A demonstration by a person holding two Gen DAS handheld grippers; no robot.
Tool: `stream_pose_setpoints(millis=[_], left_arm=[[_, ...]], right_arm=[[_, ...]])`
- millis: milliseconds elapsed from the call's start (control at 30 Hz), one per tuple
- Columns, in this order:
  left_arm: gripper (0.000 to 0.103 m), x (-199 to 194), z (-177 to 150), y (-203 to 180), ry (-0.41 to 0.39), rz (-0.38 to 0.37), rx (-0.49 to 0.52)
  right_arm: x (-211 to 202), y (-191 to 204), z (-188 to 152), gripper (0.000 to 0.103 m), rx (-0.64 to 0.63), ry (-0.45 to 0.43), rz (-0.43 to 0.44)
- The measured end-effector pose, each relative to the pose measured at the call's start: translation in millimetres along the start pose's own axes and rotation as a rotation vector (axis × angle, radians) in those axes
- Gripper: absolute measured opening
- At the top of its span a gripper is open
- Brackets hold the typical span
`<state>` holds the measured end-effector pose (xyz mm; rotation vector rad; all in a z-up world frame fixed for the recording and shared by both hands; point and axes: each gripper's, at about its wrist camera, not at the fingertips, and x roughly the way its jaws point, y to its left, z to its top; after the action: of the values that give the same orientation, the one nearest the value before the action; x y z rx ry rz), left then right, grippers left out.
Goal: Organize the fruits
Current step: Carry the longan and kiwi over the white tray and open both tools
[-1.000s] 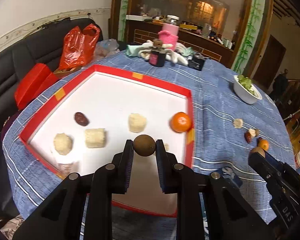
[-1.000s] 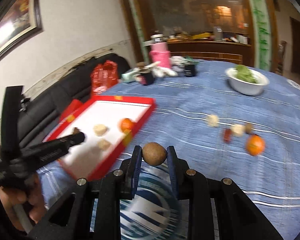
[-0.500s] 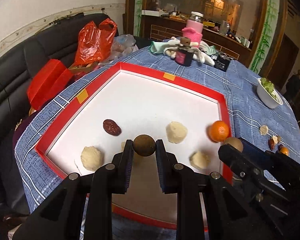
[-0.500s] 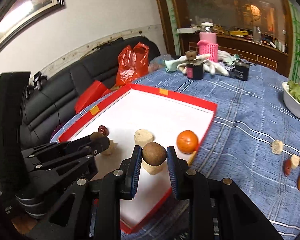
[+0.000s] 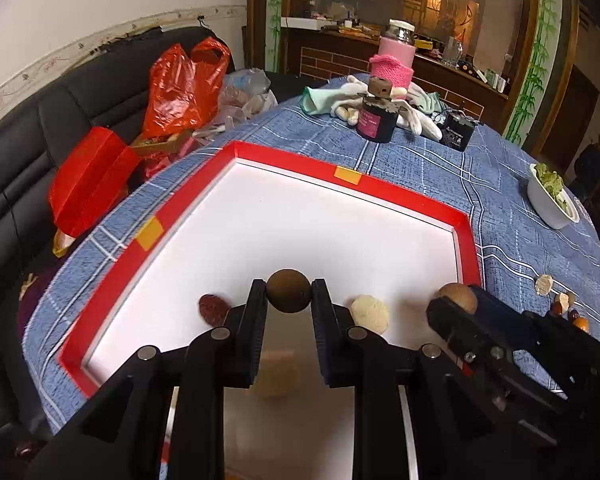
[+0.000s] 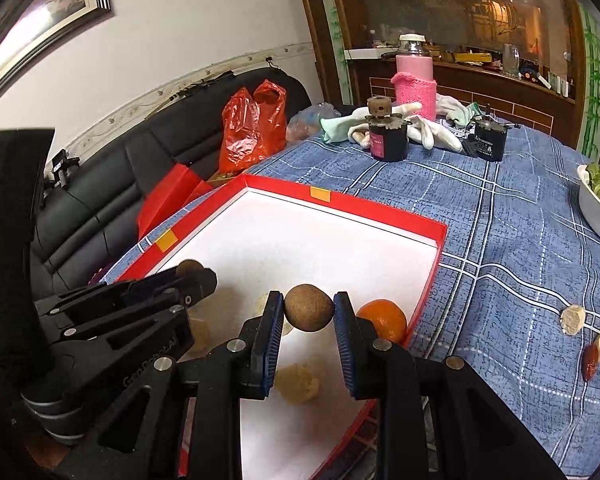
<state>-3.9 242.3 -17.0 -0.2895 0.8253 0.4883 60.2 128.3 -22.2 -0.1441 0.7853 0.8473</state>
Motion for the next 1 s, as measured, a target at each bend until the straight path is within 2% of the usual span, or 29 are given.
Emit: stream_pose_setpoints(millis=[467, 500, 567, 633, 800, 1000], left_arm=[[0.020, 25.2, 1.9, 0.2, 0.070, 0.039, 0.010], [0.024, 26.0, 1.4, 0.6, 0.079, 0.039, 0.010], [0.037, 25.3, 1.0, 1.7, 0.075, 0.047, 0.003], [0.056, 22.3, 1.4, 4.3, 0.061, 0.057, -0.011], [0.063, 15.3, 1.9, 4.4, 0.052, 0.053, -0.011], [0.064, -2.1, -1.1, -1.6, 0.019, 0.034, -0.004]], right_arm=[[23.0, -6.1, -1.3, 0.027, 0.022, 0.052, -0.015], [23.8, -6.4, -1.1, 0.027, 0.023, 0.055, -0.016], [21.9, -6.4, -1.7, 0.028, 0.028, 0.052, -0.012], [19.1, -6.4, -1.3, 0.028, 0.029, 0.046, -0.013], [4.7, -7.1, -1.0, 0.030, 0.041, 0.016, -0.010], [-24.7, -12.4, -5.7, 0.037, 0.044, -0.033, -0.018]])
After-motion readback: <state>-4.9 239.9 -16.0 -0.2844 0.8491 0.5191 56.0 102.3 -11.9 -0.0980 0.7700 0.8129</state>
